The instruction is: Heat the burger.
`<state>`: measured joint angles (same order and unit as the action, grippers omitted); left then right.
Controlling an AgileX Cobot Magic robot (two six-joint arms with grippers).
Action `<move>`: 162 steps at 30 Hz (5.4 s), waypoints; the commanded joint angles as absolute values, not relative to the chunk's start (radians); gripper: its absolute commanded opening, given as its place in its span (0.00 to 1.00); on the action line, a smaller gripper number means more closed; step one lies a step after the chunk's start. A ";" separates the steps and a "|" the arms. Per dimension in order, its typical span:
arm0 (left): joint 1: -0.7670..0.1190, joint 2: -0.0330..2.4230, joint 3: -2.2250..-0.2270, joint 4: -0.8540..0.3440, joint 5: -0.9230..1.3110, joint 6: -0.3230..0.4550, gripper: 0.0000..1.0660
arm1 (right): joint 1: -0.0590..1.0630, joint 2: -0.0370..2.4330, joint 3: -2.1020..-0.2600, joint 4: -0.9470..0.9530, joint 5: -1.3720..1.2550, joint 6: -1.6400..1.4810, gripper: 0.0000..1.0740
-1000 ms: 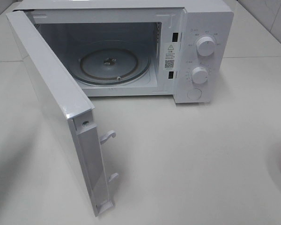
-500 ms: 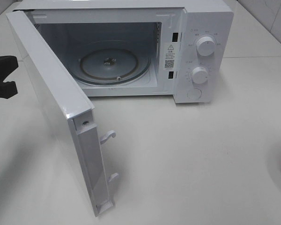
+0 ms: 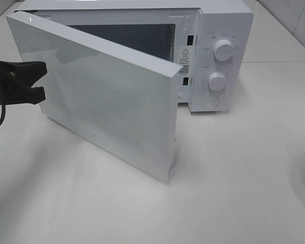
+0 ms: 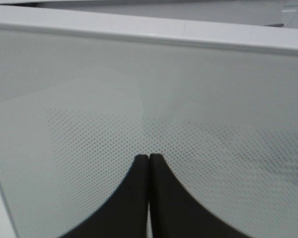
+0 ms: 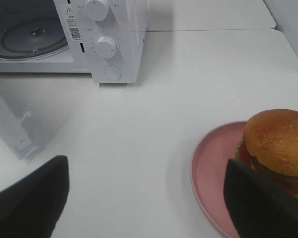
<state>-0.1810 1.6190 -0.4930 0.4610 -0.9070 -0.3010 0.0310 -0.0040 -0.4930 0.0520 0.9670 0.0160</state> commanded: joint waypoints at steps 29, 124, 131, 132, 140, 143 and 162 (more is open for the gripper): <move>-0.485 1.837 -0.831 0.138 -0.749 -0.217 0.00 | 0.025 -0.035 -0.490 0.051 0.958 0.019 0.70; -0.143 1.264 -0.885 -0.015 1.085 -0.121 0.94 | 0.025 -0.035 -0.490 0.051 0.958 0.019 0.70; -0.126 1.077 -0.803 -0.013 1.156 -0.099 0.94 | 0.025 -0.035 -0.490 0.051 0.958 0.019 0.70; -0.126 1.077 -0.803 -0.013 1.156 -0.099 0.94 | 0.025 -0.035 -0.490 0.051 0.958 0.019 0.70; -0.126 0.791 -0.613 -0.013 1.134 -0.034 0.94 | 0.025 -0.035 -0.490 0.051 0.958 0.019 0.70; -0.126 0.664 -0.565 -0.017 1.138 -0.032 0.94 | 0.025 -0.035 -0.490 0.051 0.958 0.019 0.70; -0.126 0.036 -0.517 -0.018 1.071 -0.017 0.94 | 0.025 -0.035 -0.490 0.051 0.958 0.020 0.71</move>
<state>-0.1280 0.0820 -0.5220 -0.0080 1.0840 -0.0210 0.0310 -0.0040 -0.4930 0.0520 0.9670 0.0160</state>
